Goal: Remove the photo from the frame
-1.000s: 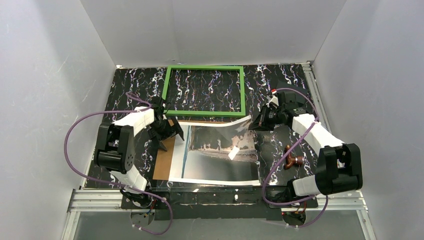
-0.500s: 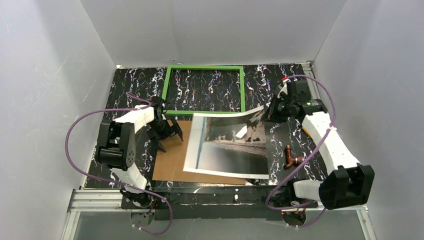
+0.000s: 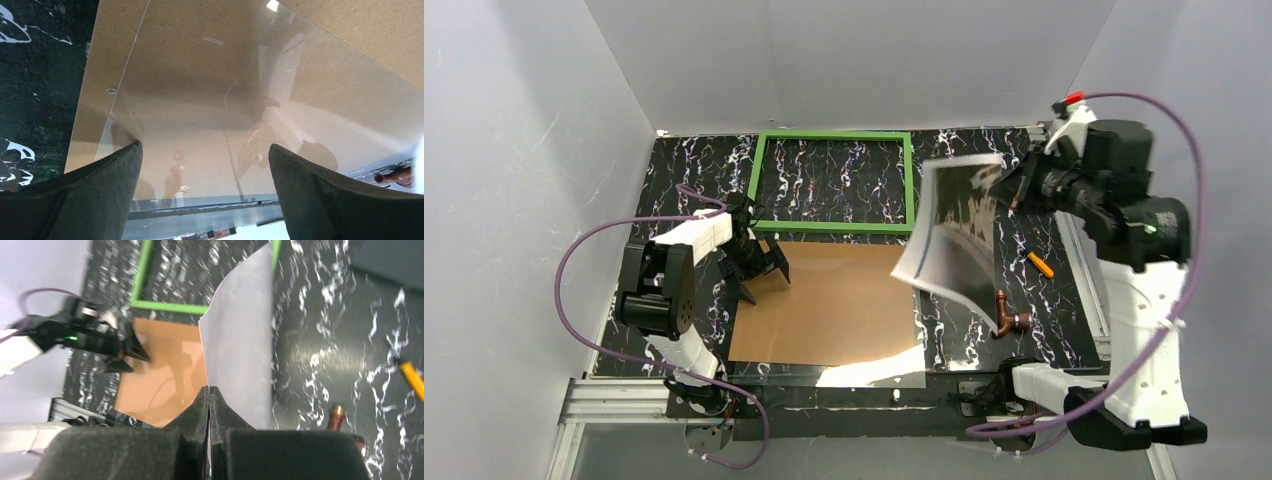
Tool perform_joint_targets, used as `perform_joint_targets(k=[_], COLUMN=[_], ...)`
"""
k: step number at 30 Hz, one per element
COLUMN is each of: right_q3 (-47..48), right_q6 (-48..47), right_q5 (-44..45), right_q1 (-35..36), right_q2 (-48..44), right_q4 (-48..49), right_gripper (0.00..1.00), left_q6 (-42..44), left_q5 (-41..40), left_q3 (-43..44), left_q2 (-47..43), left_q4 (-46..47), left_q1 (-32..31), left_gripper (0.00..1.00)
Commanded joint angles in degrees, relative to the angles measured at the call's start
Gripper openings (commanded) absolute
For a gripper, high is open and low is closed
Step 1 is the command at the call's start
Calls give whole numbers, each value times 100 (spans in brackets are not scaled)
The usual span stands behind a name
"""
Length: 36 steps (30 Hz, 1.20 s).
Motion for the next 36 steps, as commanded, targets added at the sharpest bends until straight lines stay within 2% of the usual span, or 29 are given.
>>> perform_joint_targets(k=[1,6,10,13,15,19,21,23,26,28,29,30,31,33,35,36], right_q3=[1402,2431,2051,1711,1630,2247,2547,2273,1259,20,-1302,-3122,-4229,-5596,-6144,-6317], right_q6=[-20,397,1103,1380,1576,1741,1856,2136,2460,2796,3188,3390,3478,3714,3266,3058], right_q5=[-633,-1614,-2439,-2077,-1860,-1597,-1638,-1785,-1644,-1797,-2182,-2303,-2160,-1708,-1020,-970], right_q1=[-23,-20,312,1158,1781,2940,3173,3202,3114,2716,2230,1806,1727,1727,1702,1591], right_q2=[45,331,319,399,617,1300,1493,1346,753,252,-279,-707,-837,-704,-140,206], right_q4=[-790,-665,286,922,1286,1610,1741,2258,2943,3378,4128,4952,5498,6595,6696,6762], right_gripper=[1,1,1,1,1,1,1,1,1,1,1,1,1,1,1,1], left_q6=[184,181,94,70,137,302,383,437,474,491,437,377,321,172,146,203], left_q5=[55,225,388,471,219,-241,-525,-811,-1056,-976,-766,-403,-78,463,777,811], left_q3=[50,117,254,658,1155,2168,2614,2942,3347,3721,3925,3923,3729,3062,2272,1952], left_q2=[-212,-452,-814,-1364,-1812,-2633,-2986,-3294,-3603,-3584,-3499,-3436,-3368,-3275,-3268,-3301], left_q4=[-614,-615,-704,-953,-1312,-1992,-2206,-2336,-2399,-2513,-2526,-2393,-2314,-1998,-1759,-1750], left_q1=[40,41,40,40,45,57,58,59,64,58,63,50,43,28,-91,-142], left_gripper=[98,98,98,98,98,98,98,98,98,98,98,98,98,98,98,98])
